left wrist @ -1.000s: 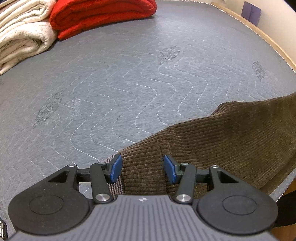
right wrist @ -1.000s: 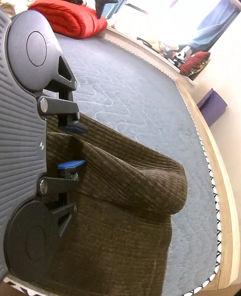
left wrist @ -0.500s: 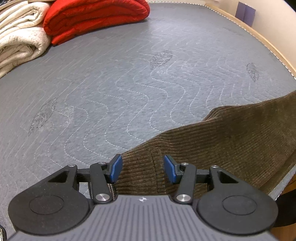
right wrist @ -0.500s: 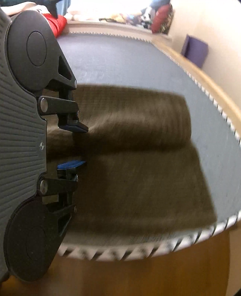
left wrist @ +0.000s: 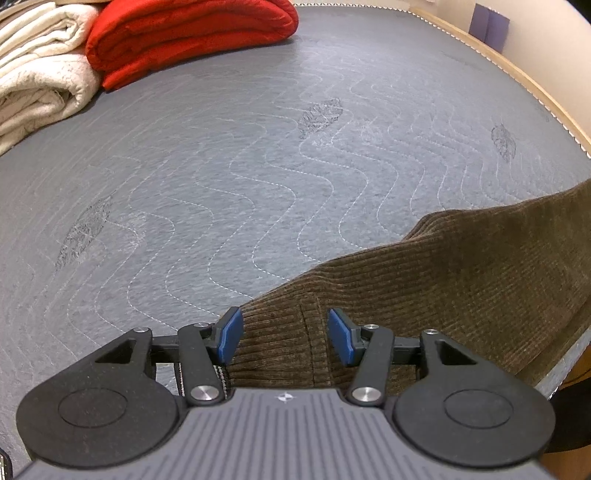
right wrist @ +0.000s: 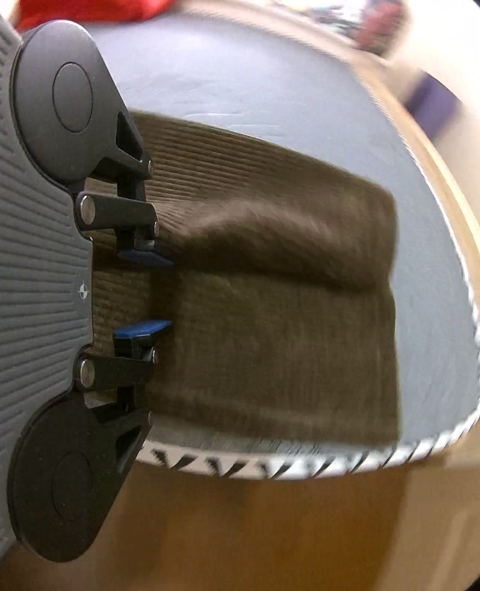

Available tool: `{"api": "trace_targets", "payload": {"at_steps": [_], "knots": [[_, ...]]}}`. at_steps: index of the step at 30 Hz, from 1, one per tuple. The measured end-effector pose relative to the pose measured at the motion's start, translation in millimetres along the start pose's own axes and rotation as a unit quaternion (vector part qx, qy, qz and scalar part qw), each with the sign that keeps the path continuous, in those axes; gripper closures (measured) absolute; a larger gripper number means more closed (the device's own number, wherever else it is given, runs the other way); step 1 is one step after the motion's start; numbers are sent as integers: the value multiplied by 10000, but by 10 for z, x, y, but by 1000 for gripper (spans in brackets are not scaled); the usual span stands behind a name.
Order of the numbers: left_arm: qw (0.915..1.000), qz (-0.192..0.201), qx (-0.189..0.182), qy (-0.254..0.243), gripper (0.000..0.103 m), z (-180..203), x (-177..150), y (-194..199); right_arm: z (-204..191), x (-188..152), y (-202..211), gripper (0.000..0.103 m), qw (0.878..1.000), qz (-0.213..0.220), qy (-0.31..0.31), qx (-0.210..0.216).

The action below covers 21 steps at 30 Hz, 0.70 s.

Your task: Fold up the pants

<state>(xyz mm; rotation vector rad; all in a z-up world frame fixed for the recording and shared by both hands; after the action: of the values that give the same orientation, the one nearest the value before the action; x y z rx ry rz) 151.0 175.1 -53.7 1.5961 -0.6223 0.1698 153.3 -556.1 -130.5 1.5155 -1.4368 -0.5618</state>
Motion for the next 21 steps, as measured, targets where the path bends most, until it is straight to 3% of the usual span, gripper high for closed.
{"api": "trace_targets", "payload": {"at_steps": [2, 4, 8, 10, 17, 21], "knots": [[10000, 8, -9, -13, 46, 7, 2, 1, -156, -68, -41, 68, 9992, 44, 394, -45], [10000, 2, -17, -23, 46, 7, 2, -4, -267, -93, -93, 68, 9991, 45, 400, 116], [10000, 3, -27, -12, 46, 3, 14, -8, -369, -36, -204, 69, 9925, -169, -548, 1077], [10000, 13, -38, -2, 46, -2, 15, -6, -402, 1, -290, 68, 9870, -284, -858, 1331], [10000, 5, -32, -3, 44, -26, 4, 1, -386, 121, -426, 66, 9734, -479, -1452, 1708], [10000, -2, -8, 17, 43, -46, 1, 2, -337, 212, -385, 66, 9696, -291, -1548, 1873]]}}
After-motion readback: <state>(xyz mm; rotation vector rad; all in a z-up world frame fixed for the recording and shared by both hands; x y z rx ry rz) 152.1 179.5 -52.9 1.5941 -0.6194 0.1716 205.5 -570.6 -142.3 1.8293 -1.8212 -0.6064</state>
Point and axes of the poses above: each gripper's, at about its wrist camera, not at the fingertips, and y roughly against the way its jaws point, z to its right, x to its top, the point moved 8 cm from there along -y, roughly the way its jaws point, and after that the axes turned 10 degrees about -y, right-handed, at the moved point
